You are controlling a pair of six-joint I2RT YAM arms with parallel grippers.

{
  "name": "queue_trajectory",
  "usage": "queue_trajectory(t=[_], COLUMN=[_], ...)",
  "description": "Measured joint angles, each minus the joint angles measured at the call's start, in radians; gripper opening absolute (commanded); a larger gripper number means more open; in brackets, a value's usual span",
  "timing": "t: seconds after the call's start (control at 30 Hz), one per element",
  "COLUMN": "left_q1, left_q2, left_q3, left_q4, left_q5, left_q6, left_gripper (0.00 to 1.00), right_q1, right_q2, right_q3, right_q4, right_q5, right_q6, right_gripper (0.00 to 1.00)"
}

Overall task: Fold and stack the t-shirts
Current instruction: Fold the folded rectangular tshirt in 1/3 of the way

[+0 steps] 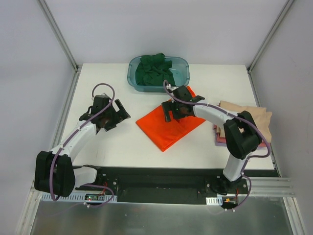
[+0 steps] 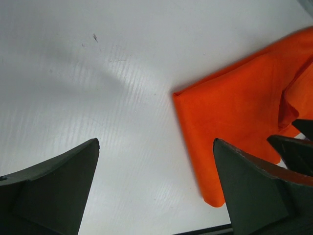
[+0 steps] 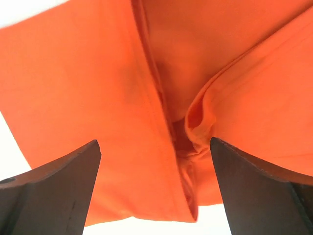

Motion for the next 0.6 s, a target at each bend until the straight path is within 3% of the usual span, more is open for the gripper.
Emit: queue_trajectory(t=[0.27,0.43,0.6], left_q1=[0.0,0.0,-0.001], left_q2=[-0.001,0.044,0.182], left_q3=[0.0,0.002,0.032], left_q4=[0.0,0.005,0.03], left_q5=[0.043,0.081,0.166], left_q6=[0.004,0.005,0.005], left_gripper=[0.99,0.96,0.86], right_q1=[0.022,0.205,0.404], right_q2=[-0.095,-0.242,-0.179], right_q3=[0.015,-0.087,-0.09], right_q4=[-0.043,0.019,0.045], right_q5=[-0.026,-0.144,-0.197], right_q6=[-0.069,-0.104,-0.146], right_gripper=[0.96,0.96,0.96])
